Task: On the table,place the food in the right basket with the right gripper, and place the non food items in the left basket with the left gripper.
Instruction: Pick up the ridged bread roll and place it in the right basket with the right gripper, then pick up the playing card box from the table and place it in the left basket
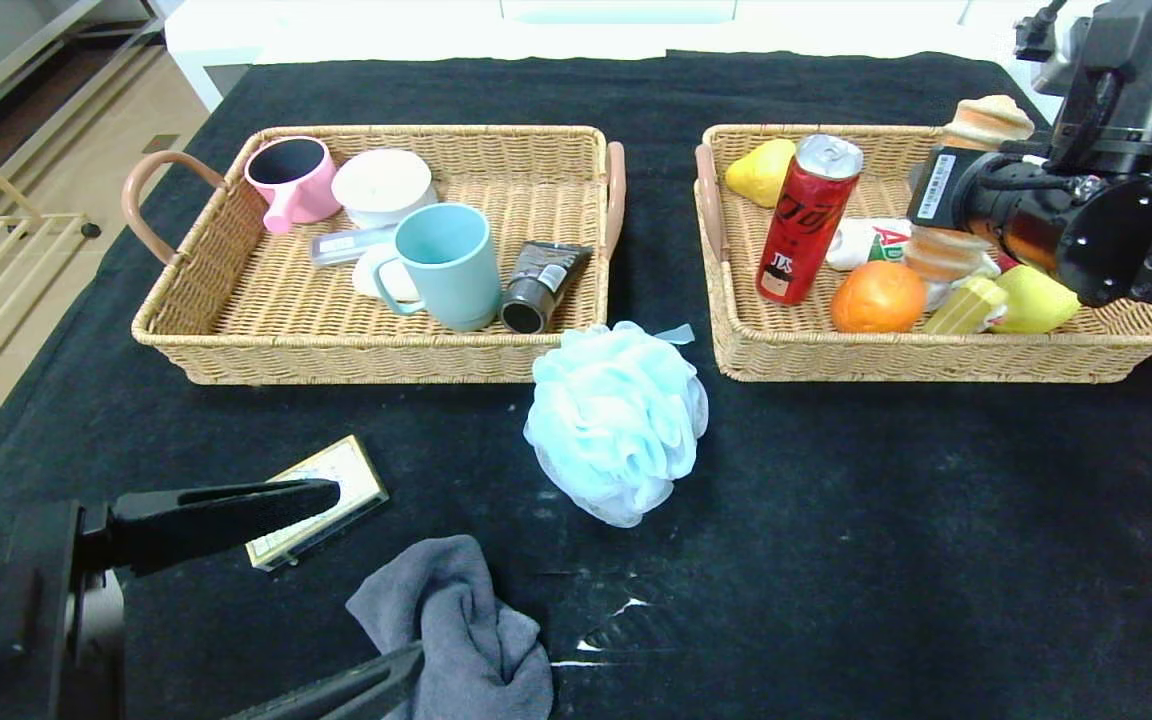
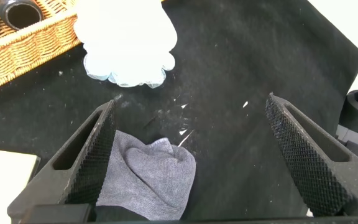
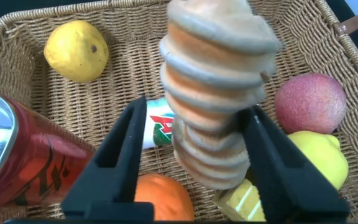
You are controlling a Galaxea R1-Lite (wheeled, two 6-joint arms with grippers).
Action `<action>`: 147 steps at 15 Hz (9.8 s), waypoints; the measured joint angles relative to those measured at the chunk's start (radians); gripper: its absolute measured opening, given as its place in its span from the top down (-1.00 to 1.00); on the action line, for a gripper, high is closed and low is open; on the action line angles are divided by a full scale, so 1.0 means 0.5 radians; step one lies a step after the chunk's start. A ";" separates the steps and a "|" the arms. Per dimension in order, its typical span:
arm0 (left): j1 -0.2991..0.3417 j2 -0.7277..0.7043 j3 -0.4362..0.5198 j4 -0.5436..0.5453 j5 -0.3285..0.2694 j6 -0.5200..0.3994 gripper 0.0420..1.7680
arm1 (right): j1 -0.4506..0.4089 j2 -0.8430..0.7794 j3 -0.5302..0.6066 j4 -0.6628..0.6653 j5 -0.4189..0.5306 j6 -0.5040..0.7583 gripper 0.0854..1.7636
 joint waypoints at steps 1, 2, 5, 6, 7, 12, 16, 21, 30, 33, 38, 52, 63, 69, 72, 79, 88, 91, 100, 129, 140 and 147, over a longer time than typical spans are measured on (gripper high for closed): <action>0.000 0.000 0.001 0.001 0.000 0.000 -0.94 | 0.003 0.000 0.004 0.000 0.000 0.000 -0.33; 0.000 0.000 0.002 0.001 0.000 0.000 -0.94 | 0.005 0.000 0.005 0.001 0.002 0.002 -0.41; 0.000 0.001 0.002 0.003 0.000 0.000 -0.94 | 0.006 -0.004 0.008 0.002 0.002 0.003 -0.57; 0.000 0.001 0.002 0.003 0.000 0.000 -0.94 | 0.009 -0.011 0.012 0.003 0.002 0.003 -0.62; 0.000 0.002 0.002 0.003 0.000 0.000 -0.94 | 0.016 -0.017 0.017 0.006 0.001 0.003 -0.65; 0.000 0.004 0.002 0.003 0.000 0.000 -0.94 | 0.072 -0.088 0.119 0.014 0.002 0.001 -0.78; 0.000 0.007 0.005 0.004 0.000 0.003 -0.94 | 0.086 -0.176 0.241 0.034 0.004 -0.019 -0.85; 0.000 0.005 0.007 0.006 0.000 0.006 -0.94 | 0.180 -0.376 0.530 0.139 0.148 -0.026 -0.89; 0.003 0.011 0.003 0.034 0.018 0.024 -0.94 | 0.666 -0.863 1.251 0.125 0.938 -0.037 -0.92; 0.003 0.008 0.001 0.036 0.022 0.034 -0.94 | 0.734 -0.976 1.405 0.117 1.229 -0.186 -0.92; 0.003 0.017 0.003 0.040 0.048 0.043 -0.94 | 0.715 -0.984 1.625 -0.340 1.483 -0.269 -0.92; 0.003 0.098 0.009 0.031 0.175 0.060 -0.94 | 0.456 -0.681 2.051 -1.124 1.740 -0.401 -0.93; 0.416 0.104 -0.371 0.735 0.224 0.097 -0.94 | 0.444 -0.698 2.050 -1.125 1.731 -0.401 -0.94; 0.753 0.202 -0.954 1.668 0.226 0.531 -0.94 | 0.426 -0.702 2.037 -1.124 1.728 -0.393 -0.94; 0.969 0.397 -1.042 1.727 0.225 0.743 -0.94 | 0.405 -0.704 2.031 -1.124 1.728 -0.391 -0.94; 1.066 0.675 -1.005 1.721 0.231 1.057 -0.94 | 0.397 -0.705 2.023 -1.124 1.729 -0.389 -0.94; 1.126 0.954 -0.999 1.352 0.274 1.121 -0.94 | 0.380 -0.693 2.018 -1.124 1.729 -0.389 -0.94; 1.127 1.018 -1.005 1.348 0.315 1.126 -0.94 | 0.369 -0.693 2.014 -1.124 1.729 -0.389 -0.94; 1.127 1.109 -0.987 1.244 0.294 1.104 -0.94 | 0.353 -0.689 2.004 -1.124 1.729 -0.389 -0.94; 1.086 1.094 -0.949 1.246 0.296 1.099 -0.14 | 0.355 -0.640 2.013 -1.124 1.732 -0.398 -0.94; 1.065 0.832 -1.005 1.240 0.265 0.642 -0.13 | 0.382 -0.674 2.021 -1.124 1.732 -0.395 -0.94; 1.077 0.840 -1.254 1.086 0.111 0.238 -0.13 | 0.383 -0.683 2.020 -1.124 1.732 -0.392 -0.94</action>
